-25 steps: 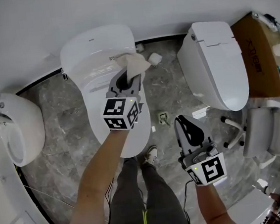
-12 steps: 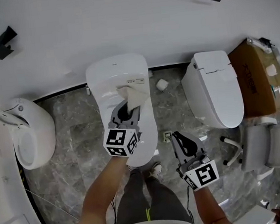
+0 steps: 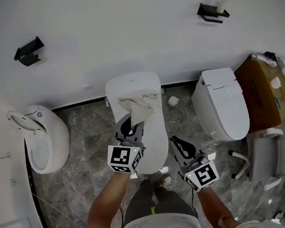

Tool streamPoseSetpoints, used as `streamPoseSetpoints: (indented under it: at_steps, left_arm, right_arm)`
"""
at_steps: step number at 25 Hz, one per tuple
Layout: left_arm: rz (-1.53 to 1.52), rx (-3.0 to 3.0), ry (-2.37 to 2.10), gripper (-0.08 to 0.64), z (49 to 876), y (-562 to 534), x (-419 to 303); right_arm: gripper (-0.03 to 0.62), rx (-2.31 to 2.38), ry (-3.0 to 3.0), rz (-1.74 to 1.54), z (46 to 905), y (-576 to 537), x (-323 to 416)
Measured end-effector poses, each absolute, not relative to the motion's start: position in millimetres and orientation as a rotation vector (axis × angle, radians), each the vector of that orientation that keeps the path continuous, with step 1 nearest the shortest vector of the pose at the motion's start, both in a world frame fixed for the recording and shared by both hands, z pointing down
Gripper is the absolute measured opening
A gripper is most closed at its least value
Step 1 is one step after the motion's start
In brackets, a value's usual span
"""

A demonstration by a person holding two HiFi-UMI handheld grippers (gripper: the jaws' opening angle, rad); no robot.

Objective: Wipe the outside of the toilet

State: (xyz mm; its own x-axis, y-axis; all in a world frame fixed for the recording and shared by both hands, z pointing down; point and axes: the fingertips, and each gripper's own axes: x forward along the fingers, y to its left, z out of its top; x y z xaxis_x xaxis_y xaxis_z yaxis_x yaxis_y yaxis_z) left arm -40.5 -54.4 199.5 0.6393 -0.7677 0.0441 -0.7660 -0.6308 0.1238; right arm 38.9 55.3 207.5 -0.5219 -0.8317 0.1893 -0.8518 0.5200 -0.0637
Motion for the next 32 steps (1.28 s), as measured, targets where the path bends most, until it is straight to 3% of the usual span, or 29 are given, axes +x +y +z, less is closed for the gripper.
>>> streamPoseSetpoints:
  at_steps: [13, 32]
  left_arm:
    - [-0.070, 2.795, -1.403, 0.058, 86.7, -4.3, -93.8]
    - [-0.109, 2.706, -1.656, 0.058, 4.9, 45.8, -184.3]
  right_arm:
    - [0.052, 1.350, -2.666, 0.148, 151.5, 74.6, 18.7]
    - [0.052, 1.422, -2.643, 0.069, 103.8, 59.5, 59.9]
